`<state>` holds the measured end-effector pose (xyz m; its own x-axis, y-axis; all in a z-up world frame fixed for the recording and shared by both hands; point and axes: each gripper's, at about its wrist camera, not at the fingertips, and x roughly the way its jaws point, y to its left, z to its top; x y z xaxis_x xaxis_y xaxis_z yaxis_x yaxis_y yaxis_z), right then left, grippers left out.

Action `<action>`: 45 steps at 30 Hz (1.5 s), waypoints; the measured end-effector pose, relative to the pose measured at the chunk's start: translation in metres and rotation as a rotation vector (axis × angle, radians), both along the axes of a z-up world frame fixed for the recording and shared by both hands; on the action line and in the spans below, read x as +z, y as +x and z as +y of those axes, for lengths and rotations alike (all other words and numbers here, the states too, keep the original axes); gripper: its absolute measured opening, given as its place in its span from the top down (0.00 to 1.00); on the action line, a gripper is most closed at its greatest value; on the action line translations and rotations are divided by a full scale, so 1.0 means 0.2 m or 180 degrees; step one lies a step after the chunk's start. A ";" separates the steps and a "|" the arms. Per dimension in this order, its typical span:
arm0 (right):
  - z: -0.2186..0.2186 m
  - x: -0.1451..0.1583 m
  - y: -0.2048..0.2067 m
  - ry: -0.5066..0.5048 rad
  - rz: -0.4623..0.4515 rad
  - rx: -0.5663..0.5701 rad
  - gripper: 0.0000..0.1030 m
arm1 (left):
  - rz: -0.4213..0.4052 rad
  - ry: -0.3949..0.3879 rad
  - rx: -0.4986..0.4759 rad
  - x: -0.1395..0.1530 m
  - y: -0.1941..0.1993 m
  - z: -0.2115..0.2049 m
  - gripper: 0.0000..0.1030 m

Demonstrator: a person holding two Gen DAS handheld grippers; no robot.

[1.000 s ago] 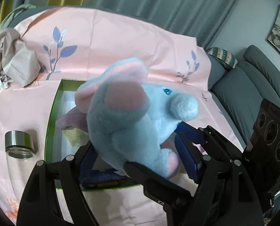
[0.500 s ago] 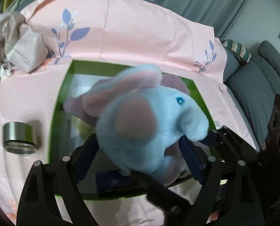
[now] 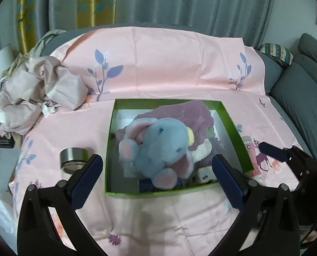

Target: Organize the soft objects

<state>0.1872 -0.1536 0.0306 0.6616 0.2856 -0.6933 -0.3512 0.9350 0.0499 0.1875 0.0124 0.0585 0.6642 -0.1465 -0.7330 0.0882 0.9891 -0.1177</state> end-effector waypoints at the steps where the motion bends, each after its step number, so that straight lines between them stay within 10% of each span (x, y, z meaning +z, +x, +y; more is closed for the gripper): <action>1: -0.03 0.01 0.00 -0.0007 0.0058 -0.0115 0.16 | 0.0024 0.0001 -0.0010 0.01 -0.01 -0.01 0.01; 45: -0.13 0.11 -0.02 0.0050 0.0309 -0.0444 0.16 | 0.0455 0.0126 0.0412 0.07 -0.07 -0.02 0.01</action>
<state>0.1836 -0.1801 0.0534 0.6258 0.2070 -0.7520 -0.2108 0.9731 0.0924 0.1732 0.0085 0.0721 0.5644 -0.0358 -0.8247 -0.0550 0.9952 -0.0808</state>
